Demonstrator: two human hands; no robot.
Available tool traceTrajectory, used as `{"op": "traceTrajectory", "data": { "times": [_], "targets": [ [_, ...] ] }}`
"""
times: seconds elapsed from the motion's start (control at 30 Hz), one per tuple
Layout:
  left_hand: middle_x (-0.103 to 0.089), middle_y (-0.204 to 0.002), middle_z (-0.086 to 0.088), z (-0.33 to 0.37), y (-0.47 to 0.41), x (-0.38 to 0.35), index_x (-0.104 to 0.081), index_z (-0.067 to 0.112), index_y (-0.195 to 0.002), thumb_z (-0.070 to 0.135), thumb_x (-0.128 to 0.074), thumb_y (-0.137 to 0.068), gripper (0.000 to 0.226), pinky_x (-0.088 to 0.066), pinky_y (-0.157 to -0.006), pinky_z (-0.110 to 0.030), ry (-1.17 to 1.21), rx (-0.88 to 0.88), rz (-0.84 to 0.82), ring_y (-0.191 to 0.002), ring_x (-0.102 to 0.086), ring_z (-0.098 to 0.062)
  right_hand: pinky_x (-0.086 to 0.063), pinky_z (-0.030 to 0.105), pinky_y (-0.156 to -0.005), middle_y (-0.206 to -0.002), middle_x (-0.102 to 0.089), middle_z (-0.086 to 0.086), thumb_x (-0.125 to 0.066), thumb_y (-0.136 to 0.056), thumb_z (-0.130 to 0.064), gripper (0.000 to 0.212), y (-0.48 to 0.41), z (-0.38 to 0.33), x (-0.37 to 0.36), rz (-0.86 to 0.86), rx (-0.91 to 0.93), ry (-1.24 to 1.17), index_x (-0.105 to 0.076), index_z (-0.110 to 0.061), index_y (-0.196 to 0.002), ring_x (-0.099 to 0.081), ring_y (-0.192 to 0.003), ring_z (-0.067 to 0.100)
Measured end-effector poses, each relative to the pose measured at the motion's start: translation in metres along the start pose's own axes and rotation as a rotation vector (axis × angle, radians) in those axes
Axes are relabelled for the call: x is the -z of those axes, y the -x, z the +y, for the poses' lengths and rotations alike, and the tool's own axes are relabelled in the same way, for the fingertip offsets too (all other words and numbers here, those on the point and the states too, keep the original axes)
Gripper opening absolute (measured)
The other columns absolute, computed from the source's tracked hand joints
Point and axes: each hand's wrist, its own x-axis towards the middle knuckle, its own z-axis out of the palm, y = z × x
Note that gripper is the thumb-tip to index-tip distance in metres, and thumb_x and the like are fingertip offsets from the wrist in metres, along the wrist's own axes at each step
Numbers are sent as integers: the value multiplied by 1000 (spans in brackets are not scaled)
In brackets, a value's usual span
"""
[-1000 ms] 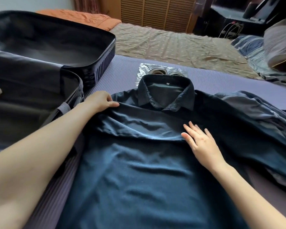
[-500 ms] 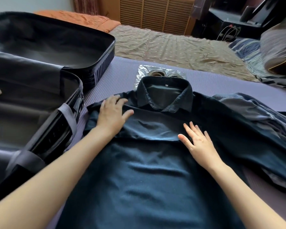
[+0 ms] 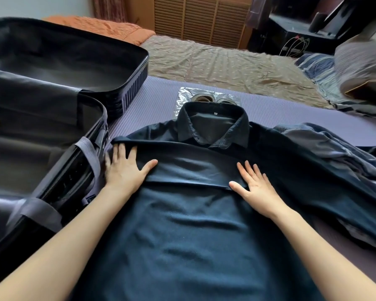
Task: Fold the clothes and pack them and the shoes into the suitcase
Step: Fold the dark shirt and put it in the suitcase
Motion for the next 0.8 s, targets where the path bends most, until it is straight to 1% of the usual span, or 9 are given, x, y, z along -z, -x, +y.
{"op": "traceTrajectory", "data": {
  "times": [0.1,0.17,0.23,0.3,0.4,0.47,0.6,0.7,0.8],
  "targets": [
    [-32,-139,-23,6,-14,4,-53,9,-128,39,-55,-90,49,-6,-116,-43,150,-88,157,-136,-22,-35,2,35,-118,-160,1,-3,-40,-96,-50,67,0,-5,0,46,-5,15,-9,-29,-152,4,-147,14],
    [-45,-125,-20,11,-17,6,-63,6,-114,23,-61,-88,32,-17,-114,-45,248,-143,217,-125,-36,-35,-11,38,-119,-157,-21,3,-49,-95,-37,59,0,-16,2,249,56,-13,-29,-21,-149,-20,-144,20],
    [-47,-127,-19,13,-9,5,-61,8,-120,24,-59,-89,35,-18,-114,-44,268,-166,211,-126,-38,-34,-29,42,-113,-141,-49,5,-59,-92,-24,41,-6,-42,10,480,160,-139,-55,-16,-132,-47,-128,23],
    [-35,-145,-19,10,6,-1,-47,10,-136,33,-52,-94,48,-11,-115,-41,216,-166,170,-138,-25,-32,-40,41,-103,-118,-66,1,-64,-87,-18,26,-21,-77,20,551,265,-278,-69,-18,-113,-58,-111,21],
    [-16,-156,-15,-5,25,-11,-27,17,-147,58,-23,-92,68,-3,-116,-39,97,-181,80,-145,-11,-26,-41,32,-99,-91,-66,-14,-67,-85,-22,22,-47,-143,25,408,368,-400,-71,-24,-107,-55,-104,14],
    [-18,-155,-15,-11,30,-15,-27,19,-147,64,-6,-80,83,-4,-116,-39,127,-194,90,-145,-13,-28,-38,26,-97,-91,-63,-17,-69,-84,-23,27,-64,-184,18,312,447,-362,-70,-23,-111,-52,-105,13],
    [-29,-151,-16,-14,32,-22,-35,18,-144,59,-7,-83,79,-8,-115,-39,83,-188,132,-142,-22,-29,-36,30,-93,-115,-67,-3,-70,-82,-30,35,-97,-241,-5,175,537,-163,-67,-24,-117,-49,-110,20],
    [-43,-143,-19,-15,33,-25,-46,15,-138,52,-19,-90,67,-22,-111,-44,61,-179,163,-135,-38,-32,-34,32,-94,-114,-67,-5,-65,-85,-35,30,-113,-260,-13,131,568,29,-66,-29,-115,-48,-112,21],
    [-45,-141,-18,-16,32,-30,-49,15,-136,50,-23,-91,62,-28,-108,-48,46,-189,194,-131,-43,-32,-34,32,-90,-108,-68,-2,-58,-90,-32,20,-121,-268,-16,212,552,121,-70,-27,-106,-53,-110,22]
  ]
}}
